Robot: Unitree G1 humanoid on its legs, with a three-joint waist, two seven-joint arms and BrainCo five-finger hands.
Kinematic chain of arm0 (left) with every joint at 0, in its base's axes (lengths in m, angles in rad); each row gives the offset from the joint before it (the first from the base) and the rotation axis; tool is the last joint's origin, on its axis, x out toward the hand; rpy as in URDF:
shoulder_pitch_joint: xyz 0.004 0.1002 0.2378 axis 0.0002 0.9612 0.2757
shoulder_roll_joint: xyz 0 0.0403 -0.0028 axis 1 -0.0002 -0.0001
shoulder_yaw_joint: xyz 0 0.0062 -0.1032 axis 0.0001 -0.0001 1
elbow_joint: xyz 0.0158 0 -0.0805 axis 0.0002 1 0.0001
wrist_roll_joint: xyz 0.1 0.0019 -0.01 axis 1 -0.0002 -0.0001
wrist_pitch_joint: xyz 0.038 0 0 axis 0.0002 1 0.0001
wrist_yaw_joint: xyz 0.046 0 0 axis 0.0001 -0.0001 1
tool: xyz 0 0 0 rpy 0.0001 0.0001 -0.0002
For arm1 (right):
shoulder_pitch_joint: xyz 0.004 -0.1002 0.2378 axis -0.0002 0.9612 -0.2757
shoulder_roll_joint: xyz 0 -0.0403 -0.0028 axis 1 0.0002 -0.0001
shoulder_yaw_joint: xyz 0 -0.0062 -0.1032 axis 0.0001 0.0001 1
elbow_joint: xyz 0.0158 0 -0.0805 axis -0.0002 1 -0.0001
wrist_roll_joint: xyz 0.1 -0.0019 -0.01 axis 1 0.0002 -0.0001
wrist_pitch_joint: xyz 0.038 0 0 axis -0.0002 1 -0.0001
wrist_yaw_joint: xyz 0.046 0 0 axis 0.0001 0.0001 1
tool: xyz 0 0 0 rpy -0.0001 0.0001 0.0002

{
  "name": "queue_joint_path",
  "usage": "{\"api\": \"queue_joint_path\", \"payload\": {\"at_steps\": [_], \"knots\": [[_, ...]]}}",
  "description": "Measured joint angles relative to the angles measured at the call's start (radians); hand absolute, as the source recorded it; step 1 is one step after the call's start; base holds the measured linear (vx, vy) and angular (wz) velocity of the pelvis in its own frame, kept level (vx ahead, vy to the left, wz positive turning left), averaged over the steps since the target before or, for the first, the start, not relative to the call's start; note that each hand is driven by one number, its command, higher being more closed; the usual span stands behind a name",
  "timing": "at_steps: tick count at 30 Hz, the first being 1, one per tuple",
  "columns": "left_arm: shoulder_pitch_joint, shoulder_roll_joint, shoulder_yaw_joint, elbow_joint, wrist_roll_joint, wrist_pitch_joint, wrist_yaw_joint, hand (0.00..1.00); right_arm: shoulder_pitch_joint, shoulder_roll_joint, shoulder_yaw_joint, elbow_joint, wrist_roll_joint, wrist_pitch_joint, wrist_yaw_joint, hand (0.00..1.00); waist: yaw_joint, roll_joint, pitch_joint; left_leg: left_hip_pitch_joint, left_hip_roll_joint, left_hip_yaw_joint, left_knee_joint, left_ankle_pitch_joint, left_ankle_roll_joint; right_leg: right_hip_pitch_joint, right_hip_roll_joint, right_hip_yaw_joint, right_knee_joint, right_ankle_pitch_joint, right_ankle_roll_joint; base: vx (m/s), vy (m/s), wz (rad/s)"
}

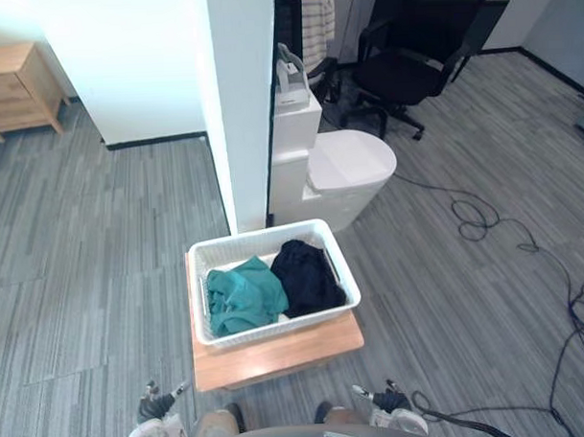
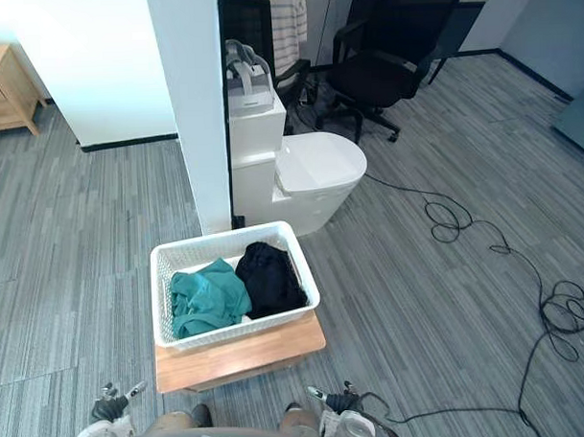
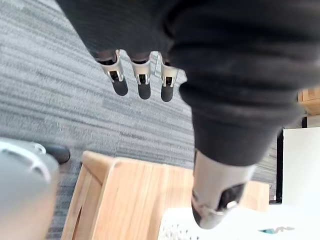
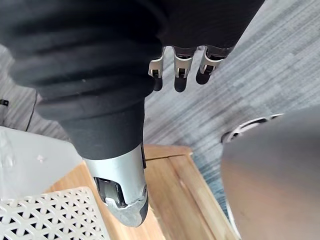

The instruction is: Pick up the laundry basket with both hands and put the clothes into the washing machine.

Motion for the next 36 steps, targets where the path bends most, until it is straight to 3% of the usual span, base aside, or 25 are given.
{"api": "queue_joint_path", "payload": {"at_steps": [2,5,10,12,14,16,20,24,25,29,32,36], "knots": [[0.003,-0.033,0.051,-0.005,-0.001,-0.001,0.005,0.0,0.017,-0.016,0.0,-0.044,0.0,-0.001,-0.01,0.0,0.001,0.016,-0.009,0.014,0.0,-0.018,-0.042,0.016,-0.009,0.021,0.012,-0.02,-0.033,0.003,-0.004,0.12,-0.082,0.21],[0.039,-0.041,0.151,-0.039,-0.024,-0.002,0.038,0.0,0.052,-0.024,-0.011,-0.126,-0.001,-0.001,-0.019,0.0,0.001,0.014,-0.011,0.039,-0.003,-0.046,-0.073,0.025,-0.014,0.067,0.019,-0.054,-0.069,0.003,-0.004,0.12,-0.047,0.28],[0.096,-0.04,0.425,-0.255,-0.105,-0.01,0.093,0.0,0.107,-0.02,-0.05,-0.313,-0.023,0.0,-0.024,0.0,0.012,-0.005,-0.019,0.042,-0.017,-0.067,-0.123,0.053,-0.011,0.073,0.016,-0.074,-0.093,0.005,-0.004,0.03,0.003,0.17],[0.105,-0.033,0.61,-0.361,-0.161,-0.027,0.128,0.0,0.145,-0.021,-0.1,-0.429,-0.042,0.0,-0.025,0.0,0.012,-0.019,-0.024,0.049,-0.024,-0.081,-0.15,0.067,-0.008,0.083,0.013,-0.092,-0.104,0.005,-0.004,0.03,0.014,0.21],[0.106,-0.021,0.721,-0.407,-0.228,-0.044,0.152,0.0,0.161,-0.023,-0.138,-0.501,-0.048,0.0,-0.025,0.0,0.012,-0.023,-0.025,0.059,-0.029,-0.083,-0.157,0.068,-0.008,0.093,0.012,-0.092,-0.11,0.005,-0.004,0.01,0.011,0.03],[0.1,0.007,0.748,-0.458,-0.344,-0.058,0.171,0.0,0.154,-0.03,-0.161,-0.548,-0.063,0.003,-0.026,0.0,0.012,-0.024,-0.025,0.055,-0.032,-0.091,-0.157,0.069,-0.008,0.093,0.011,-0.097,-0.112,0.005,-0.004,0.02,0.022,0.09],[0.074,0.069,0.659,-0.557,-0.434,-0.067,0.169,0.0,0.121,-0.061,-0.155,-0.571,-0.063,0.025,-0.028,0.0,0.009,-0.017,-0.023,0.049,-0.038,-0.109,-0.154,0.072,-0.005,0.098,0.007,-0.114,-0.111,0.005,-0.004,-0.01,0.013,0.14],[-0.095,0.23,0.415,-0.477,-0.453,-0.062,0.146,0.0,-0.027,-0.157,-0.069,-0.586,-0.057,0.027,-0.037,0.0,-0.004,0.005,0.012,-0.011,-0.038,-0.114,-0.115,0.081,0.003,0.037,0.001,-0.112,-0.064,0.005,-0.004,-0.09,0.015,0.03],[-0.194,0.283,0.321,-0.422,-0.453,-0.058,0.137,0.0,-0.13,-0.205,-0.021,-0.585,-0.036,0.027,-0.049,0.0,-0.014,0.018,0.054,-0.045,-0.039,-0.111,-0.1,0.092,0.008,-0.008,-0.007,-0.105,-0.03,0.006,-0.006,-0.19,0.031,-0.04],[-0.42,0.364,0.135,-0.295,-0.43,-0.014,0.074,0.0,-0.386,-0.278,0.111,-0.579,0.018,0.026,-0.074,0.0,-0.021,0.031,0.155,-0.14,-0.033,-0.072,-0.06,0.112,0.018,-0.148,-0.015,-0.045,0.046,0.023,-0.024,-0.2,0.027,-0.28],[-0.51,0.362,0.039,-0.255,-0.435,0.012,0.038,0.0,-0.51,-0.304,0.197,-0.576,0.035,0.027,-0.076,0.0,-0.022,0.035,0.217,-0.203,-0.021,-0.037,-0.022,0.113,0.02,-0.228,-0.016,-0.005,0.076,0.042,-0.032,-0.16,0.023,-0.38],[-0.529,0.334,-0.073,-0.255,-0.496,0.027,0.008,0.0,-0.578,-0.334,0.196,-0.573,0.0,0.049,-0.121,0.0,-0.023,0.05,0.266,-0.247,-0.009,-0.021,0.006,0.115,0.023,-0.273,-0.013,0.003,0.087,0.055,-0.038,-0.07,0.01,-0.12]]}}
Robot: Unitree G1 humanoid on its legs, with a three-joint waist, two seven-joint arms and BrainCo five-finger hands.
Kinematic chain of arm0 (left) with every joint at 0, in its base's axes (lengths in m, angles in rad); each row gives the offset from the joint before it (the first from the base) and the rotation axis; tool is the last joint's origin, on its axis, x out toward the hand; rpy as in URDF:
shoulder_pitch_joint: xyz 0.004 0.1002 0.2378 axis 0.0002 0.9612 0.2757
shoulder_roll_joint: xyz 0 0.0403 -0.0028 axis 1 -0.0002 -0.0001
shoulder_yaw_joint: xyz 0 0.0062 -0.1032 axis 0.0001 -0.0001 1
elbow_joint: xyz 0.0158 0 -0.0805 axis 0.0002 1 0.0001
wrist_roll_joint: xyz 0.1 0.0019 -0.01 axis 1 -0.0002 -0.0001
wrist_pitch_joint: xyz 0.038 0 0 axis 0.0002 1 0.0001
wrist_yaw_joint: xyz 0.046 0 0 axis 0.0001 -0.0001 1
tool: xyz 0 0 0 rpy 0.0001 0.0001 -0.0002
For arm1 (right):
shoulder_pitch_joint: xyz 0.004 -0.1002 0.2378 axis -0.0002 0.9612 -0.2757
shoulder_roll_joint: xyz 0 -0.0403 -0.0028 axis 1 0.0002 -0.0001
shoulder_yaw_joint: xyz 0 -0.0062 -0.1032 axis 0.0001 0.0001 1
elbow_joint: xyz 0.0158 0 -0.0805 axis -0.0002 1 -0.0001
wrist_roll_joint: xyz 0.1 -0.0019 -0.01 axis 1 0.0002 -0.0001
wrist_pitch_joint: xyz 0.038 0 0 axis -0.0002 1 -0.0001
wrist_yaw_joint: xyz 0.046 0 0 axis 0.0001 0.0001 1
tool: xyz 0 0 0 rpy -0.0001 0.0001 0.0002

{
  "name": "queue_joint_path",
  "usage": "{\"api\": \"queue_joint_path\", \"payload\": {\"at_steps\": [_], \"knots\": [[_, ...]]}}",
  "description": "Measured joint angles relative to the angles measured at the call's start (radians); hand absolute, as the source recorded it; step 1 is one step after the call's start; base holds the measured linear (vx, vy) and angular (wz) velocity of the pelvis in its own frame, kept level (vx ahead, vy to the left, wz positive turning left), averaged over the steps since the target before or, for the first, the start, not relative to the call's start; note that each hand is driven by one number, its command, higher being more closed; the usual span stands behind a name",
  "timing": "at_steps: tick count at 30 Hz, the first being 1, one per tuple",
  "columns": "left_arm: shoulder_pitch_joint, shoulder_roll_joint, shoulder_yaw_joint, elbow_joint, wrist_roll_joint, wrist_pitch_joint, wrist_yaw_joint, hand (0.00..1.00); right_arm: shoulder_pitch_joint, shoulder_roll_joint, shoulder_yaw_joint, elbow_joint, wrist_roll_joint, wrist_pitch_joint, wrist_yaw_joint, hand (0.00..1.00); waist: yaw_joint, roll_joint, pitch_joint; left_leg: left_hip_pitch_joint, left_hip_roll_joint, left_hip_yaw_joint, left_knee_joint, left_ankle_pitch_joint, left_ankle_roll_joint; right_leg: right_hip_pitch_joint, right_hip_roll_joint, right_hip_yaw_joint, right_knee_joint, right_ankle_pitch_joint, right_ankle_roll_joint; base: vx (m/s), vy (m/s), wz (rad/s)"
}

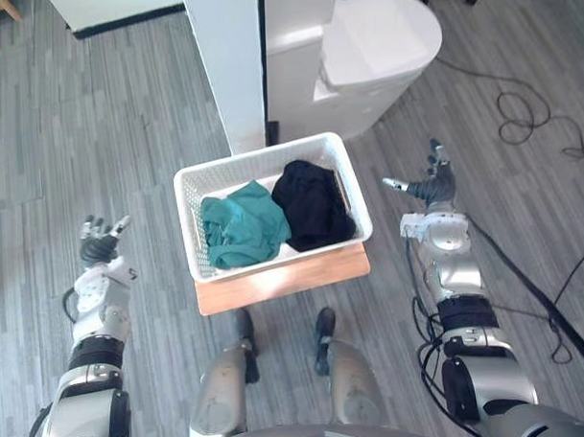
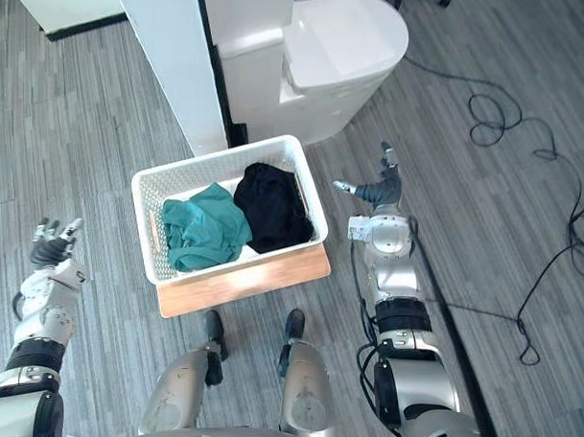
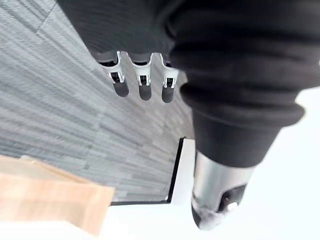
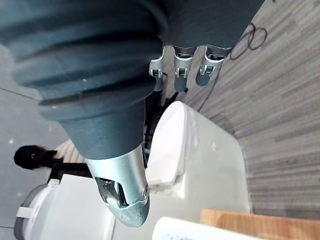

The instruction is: Pick up the laundry basket with both hands and put the clothes into the washing machine.

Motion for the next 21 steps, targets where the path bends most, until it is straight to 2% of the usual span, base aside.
{"api": "queue_joint_path", "payload": {"at_steps": [2,6,8,13,16,17,21], "knots": [[0.005,-0.025,-0.027,-0.003,-0.035,0.0,-0.006,0.0,-0.011,-0.016,-0.001,-0.001,-0.009,0.015,-0.019,0.0,0.003,0.007,0.01,-0.013,0.001,0.002,0.003,0.0,0.0,-0.018,-0.001,0.004,0.011,0.0,0.0,-0.02,0.003,-0.01],[0.048,-0.11,-0.103,-0.055,-0.08,0.0,-0.009,0.0,-0.041,-0.039,-0.008,-0.002,-0.12,0.059,-0.042,0.0,0.003,0.034,0.031,-0.045,0.002,0.004,0.012,0.001,0.001,-0.052,-0.002,0.007,0.022,0.001,-0.002,0.0,0.0,0.0],[0.076,-0.139,-0.118,-0.09,-0.106,0.0,-0.007,0.0,-0.057,-0.041,-0.009,-0.002,-0.12,0.064,-0.057,0.0,0.003,0.048,0.04,-0.048,0.002,0.006,0.008,0.004,0.0,-0.056,-0.002,0.008,0.022,0.002,-0.003,0.01,0.006,-0.02],[0.108,-0.141,-0.131,-0.139,-0.136,-0.002,0.004,0.0,-0.069,-0.041,-0.001,-0.003,-0.119,0.076,-0.062,0.0,0.014,0.055,0.043,-0.047,-0.004,0.016,-0.046,0.035,-0.002,-0.085,-0.004,0.014,0.025,0.004,-0.006,0.02,-0.001,-0.01],[0.102,-0.141,-0.132,-0.139,-0.142,-0.001,0.005,0.0,-0.094,-0.042,0.026,-0.002,-0.125,0.08,-0.06,0.0,0.009,0.067,0.049,-0.042,-0.011,0.017,-0.076,0.055,-0.003,-0.094,-0.008,0.013,0.027,0.005,-0.007,0.01,0.002,0.01],[0.09,-0.141,-0.131,-0.139,-0.149,-0.001,0.01,0.0,-0.107,-0.042,0.042,-0.002,-0.158,0.081,-0.059,0.0,0.009,0.074,0.053,-0.04,-0.013,0.017,-0.084,0.06,-0.004,-0.098,-0.01,0.014,0.031,0.005,-0.007,0.0,0.0,0.0],[0.024,-0.138,-0.126,-0.129,-0.173,-0.003,0.033,0.0,-0.153,-0.042,0.055,-0.006,-0.16,0.082,-0.06,0.0,0.008,0.085,0.058,-0.039,-0.028,0.023,-0.14,0.098,-0.01,-0.135,-0.024,0.015,0.059,0.003,-0.01,-0.01,0.002,0.04]]}}
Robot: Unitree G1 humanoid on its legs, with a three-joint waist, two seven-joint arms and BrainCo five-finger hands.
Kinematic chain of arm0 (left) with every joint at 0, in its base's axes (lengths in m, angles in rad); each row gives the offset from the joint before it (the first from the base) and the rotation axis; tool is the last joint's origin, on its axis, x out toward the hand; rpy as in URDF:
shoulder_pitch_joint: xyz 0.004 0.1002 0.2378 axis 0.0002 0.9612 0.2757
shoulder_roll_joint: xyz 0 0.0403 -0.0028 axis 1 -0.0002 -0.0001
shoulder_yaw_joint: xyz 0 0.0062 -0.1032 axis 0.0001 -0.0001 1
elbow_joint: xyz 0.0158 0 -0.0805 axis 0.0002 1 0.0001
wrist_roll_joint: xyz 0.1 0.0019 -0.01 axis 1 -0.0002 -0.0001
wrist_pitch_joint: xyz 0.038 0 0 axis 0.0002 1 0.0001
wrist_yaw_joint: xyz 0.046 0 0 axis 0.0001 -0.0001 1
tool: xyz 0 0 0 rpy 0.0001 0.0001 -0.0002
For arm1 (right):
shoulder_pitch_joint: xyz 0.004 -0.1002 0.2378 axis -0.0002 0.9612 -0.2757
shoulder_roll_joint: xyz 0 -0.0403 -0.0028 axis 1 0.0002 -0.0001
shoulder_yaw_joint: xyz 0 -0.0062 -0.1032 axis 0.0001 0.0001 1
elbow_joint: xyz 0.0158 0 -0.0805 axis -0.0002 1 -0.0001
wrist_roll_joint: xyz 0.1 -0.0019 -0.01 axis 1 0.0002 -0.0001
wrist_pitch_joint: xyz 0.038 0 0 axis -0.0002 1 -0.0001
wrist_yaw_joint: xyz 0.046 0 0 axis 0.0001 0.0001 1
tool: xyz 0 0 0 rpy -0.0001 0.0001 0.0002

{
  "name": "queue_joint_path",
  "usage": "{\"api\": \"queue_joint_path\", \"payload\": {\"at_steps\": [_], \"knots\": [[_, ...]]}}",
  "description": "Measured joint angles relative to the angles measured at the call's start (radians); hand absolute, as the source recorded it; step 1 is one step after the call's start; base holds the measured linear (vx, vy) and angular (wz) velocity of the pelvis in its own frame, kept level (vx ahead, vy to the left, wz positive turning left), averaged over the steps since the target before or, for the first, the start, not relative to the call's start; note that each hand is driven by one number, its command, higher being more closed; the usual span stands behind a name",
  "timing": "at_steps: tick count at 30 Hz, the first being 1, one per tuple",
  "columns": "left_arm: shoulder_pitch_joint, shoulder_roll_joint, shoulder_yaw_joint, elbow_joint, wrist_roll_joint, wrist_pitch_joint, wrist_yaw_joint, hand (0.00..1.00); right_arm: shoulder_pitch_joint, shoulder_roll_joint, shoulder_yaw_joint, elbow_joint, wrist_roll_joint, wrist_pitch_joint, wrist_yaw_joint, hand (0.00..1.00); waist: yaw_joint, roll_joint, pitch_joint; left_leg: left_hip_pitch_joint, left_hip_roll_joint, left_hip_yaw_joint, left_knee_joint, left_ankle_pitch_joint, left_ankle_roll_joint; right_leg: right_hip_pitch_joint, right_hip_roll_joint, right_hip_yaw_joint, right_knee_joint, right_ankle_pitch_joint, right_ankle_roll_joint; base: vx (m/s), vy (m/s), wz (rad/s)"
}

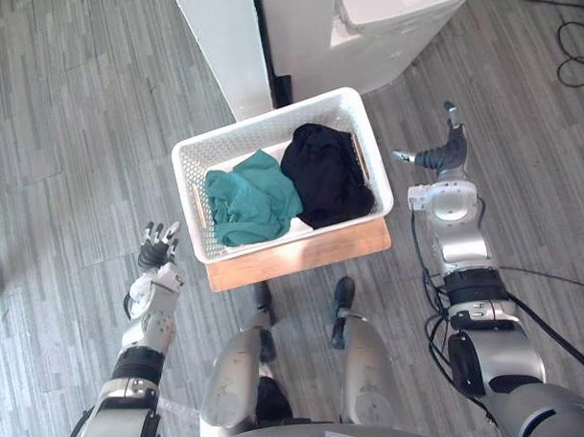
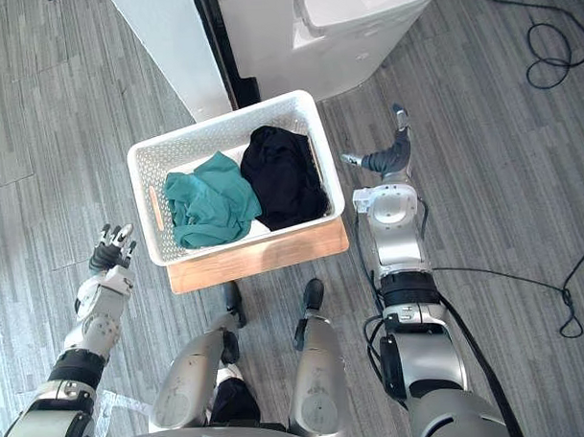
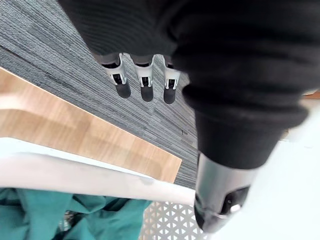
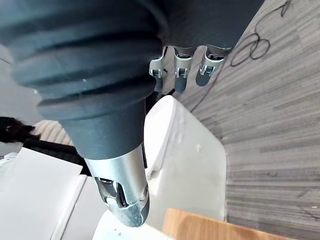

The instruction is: Pick up the laundry basket with both hands and put the clothes into the washing machine.

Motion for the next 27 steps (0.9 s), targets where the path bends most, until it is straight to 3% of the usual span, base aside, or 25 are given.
{"api": "queue_joint_path", "payload": {"at_steps": [7,15,18,27], "knots": [[-0.114,0.025,-0.004,0.082,-0.001,0.013,-0.009,0.0,0.005,0.014,0.026,-0.107,0.049,-0.006,-0.002,0.0,-0.004,0.0,0.0,-0.009,-0.005,0.047,-0.022,0.006,-0.006,-0.051,-0.023,0.011,0.061,-0.021,-0.004,0.0,-0.021,0.0],[-0.257,0.197,-0.099,0.167,0.043,0.064,-0.133,0.0,0.002,0.04,0.043,-0.225,0.132,-0.045,-0.002,0.0,-0.013,-0.002,0.001,-0.066,0.034,0.158,0.056,-0.023,0.008,-0.101,-0.013,0.045,0.065,-0.016,-0.005,0.05,-0.038,-0.11],[-0.302,0.205,-0.173,0.199,0.059,0.076,-0.172,0.0,-0.011,0.041,0.069,-0.249,0.137,-0.054,-0.002,0.0,-0.02,-0.002,0.002,-0.085,0.064,0.242,0.09,-0.027,0.012,-0.11,-0.005,0.045,0.064,-0.016,-0.005,0.05,-0.03,-0.04],[-0.311,0.226,-0.286,0.238,0.09,0.09,-0.207,0.0,-0.041,0.038,0.123,-0.323,0.179,-0.09,0.002,0.0,-0.018,-0.003,0.003,-0.132,0.108,0.279,0.142,-0.053,0.015,-0.154,0.032,0.072,0.053,0.001,-0.019,0.04,-0.028,-0.13]]}}
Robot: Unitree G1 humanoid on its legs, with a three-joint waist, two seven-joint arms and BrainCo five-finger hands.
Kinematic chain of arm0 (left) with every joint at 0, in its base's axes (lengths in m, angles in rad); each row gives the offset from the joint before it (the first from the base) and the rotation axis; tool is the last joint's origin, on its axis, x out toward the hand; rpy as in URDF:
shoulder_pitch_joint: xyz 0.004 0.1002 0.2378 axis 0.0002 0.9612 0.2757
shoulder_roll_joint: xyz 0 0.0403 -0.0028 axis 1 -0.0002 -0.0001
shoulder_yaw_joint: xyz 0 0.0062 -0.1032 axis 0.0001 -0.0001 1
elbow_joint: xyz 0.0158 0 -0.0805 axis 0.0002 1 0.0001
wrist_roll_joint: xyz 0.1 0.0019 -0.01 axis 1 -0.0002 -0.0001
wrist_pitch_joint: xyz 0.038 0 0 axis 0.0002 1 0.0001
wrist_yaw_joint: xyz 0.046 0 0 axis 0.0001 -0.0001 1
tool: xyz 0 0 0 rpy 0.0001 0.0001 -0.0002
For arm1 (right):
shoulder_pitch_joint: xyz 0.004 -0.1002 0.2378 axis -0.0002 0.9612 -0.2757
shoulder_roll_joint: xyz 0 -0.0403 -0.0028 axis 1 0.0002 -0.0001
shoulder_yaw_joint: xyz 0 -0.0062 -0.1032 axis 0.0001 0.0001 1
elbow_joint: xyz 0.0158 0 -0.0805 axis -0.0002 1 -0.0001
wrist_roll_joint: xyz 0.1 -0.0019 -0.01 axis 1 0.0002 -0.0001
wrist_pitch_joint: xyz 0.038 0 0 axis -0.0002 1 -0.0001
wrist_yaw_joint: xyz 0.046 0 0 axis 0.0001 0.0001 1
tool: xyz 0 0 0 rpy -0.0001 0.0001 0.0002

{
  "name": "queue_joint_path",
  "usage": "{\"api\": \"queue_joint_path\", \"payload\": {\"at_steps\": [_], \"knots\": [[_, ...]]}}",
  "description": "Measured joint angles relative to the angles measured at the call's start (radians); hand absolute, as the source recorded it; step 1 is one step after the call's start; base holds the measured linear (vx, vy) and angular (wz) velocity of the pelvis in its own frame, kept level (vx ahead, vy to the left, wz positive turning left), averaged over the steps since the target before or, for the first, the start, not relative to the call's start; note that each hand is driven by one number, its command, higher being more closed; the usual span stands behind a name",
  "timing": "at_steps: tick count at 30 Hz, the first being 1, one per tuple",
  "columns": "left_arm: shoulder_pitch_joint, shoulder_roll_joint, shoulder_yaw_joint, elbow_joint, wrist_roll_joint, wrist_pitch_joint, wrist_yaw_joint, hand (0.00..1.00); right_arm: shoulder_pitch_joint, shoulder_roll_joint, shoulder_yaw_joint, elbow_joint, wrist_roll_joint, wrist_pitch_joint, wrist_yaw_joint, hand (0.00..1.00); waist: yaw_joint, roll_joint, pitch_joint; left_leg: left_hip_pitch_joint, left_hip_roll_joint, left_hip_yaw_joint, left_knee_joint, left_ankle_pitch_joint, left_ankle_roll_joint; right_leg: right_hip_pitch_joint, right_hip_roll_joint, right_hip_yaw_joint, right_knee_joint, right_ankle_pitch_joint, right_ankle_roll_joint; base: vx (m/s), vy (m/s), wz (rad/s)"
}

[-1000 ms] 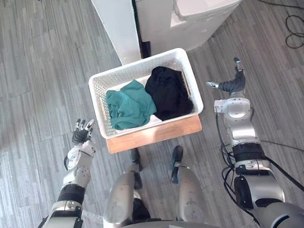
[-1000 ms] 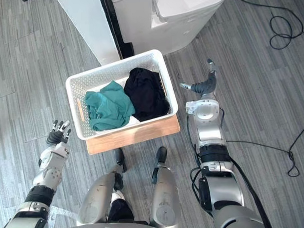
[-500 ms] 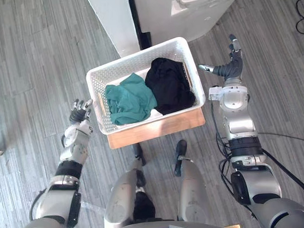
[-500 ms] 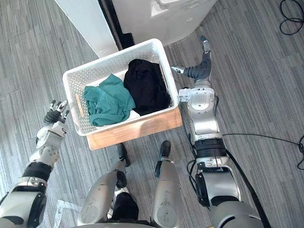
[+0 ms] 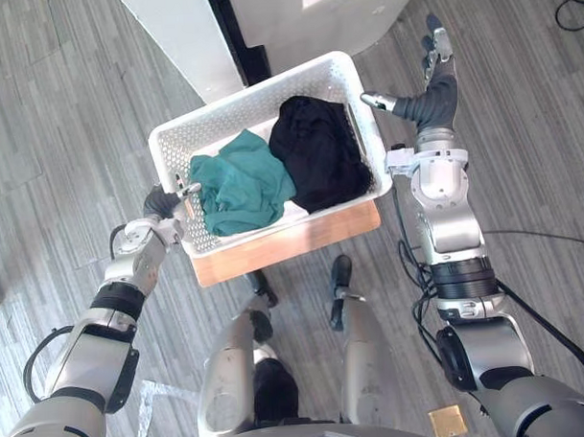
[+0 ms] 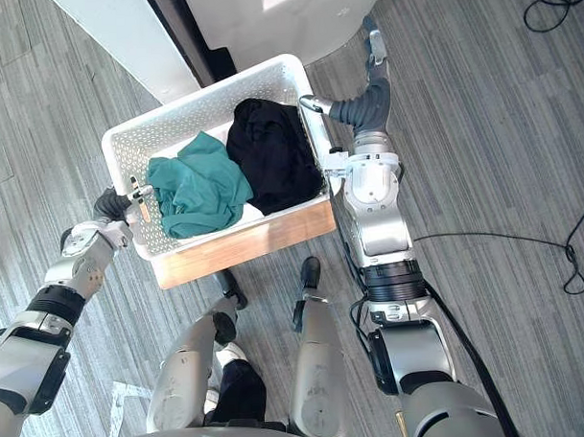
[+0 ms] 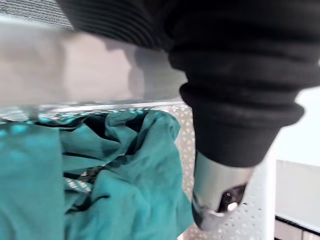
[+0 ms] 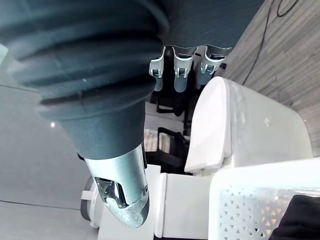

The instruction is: Pick up the laundry basket with both hands and put the clothes into the washing machine.

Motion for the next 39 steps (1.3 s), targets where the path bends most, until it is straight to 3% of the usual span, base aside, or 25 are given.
{"api": "queue_joint_path", "payload": {"at_steps": [7,13,17,25,34,39], "knots": [[-0.025,-0.021,0.046,0.084,0.01,0.006,0.004,0.0,-0.03,-0.002,0.064,0.014,0.041,0.001,0.05,0.0,-0.001,-0.004,0.003,-0.003,0.017,0.021,0.013,-0.001,0.0,-0.008,0.018,0.019,-0.01,0.015,-0.003,0.03,-0.016,-0.1],[-0.055,-0.03,0.146,0.116,0.094,0.04,-0.023,0.0,-0.156,-0.047,0.178,0.256,0.019,0.065,0.244,0.0,-0.004,-0.007,0.005,-0.011,0.03,0.018,0.023,-0.001,0.0,-0.008,0.027,0.014,-0.015,0.021,-0.008,0.02,-0.015,0.0],[-0.096,-0.034,0.207,0.126,0.157,0.059,-0.036,0.0,-0.22,-0.088,0.194,0.341,0.007,0.062,0.353,0.0,-0.012,-0.011,0.009,-0.032,0.035,-0.004,0.04,-0.001,0.0,-0.008,0.026,-0.005,-0.015,0.023,-0.01,0.03,-0.018,0.11],[-0.12,-0.059,0.287,0.125,0.185,0.065,-0.041,0.0,-0.332,-0.118,0.216,0.488,0.073,0.047,0.466,0.0,-0.006,-0.013,0.01,-0.035,0.038,-0.006,0.034,-0.001,0.001,-0.008,0.027,-0.01,-0.017,0.025,-0.014,0.0,-0.002,0.0],[-0.15,-0.072,0.292,0.105,0.185,0.064,-0.031,0.0,-0.341,-0.151,0.209,0.496,0.183,0.051,0.457,0.0,0.004,-0.014,0.01,-0.043,0.028,-0.033,-0.006,0.036,0.002,-0.011,0.025,-0.042,-0.024,0.028,-0.019,0.04,-0.025,0.09],[-0.148,-0.094,0.329,0.075,0.184,0.06,-0.01,0.0,-0.355,-0.103,0.099,0.465,0.288,0.067,0.34,0.0,0.015,-0.015,0.011,-0.037,0.021,-0.031,-0.034,0.051,0.001,-0.016,0.026,-0.042,-0.026,0.029,-0.02,0.04,-0.032,0.01]]}}
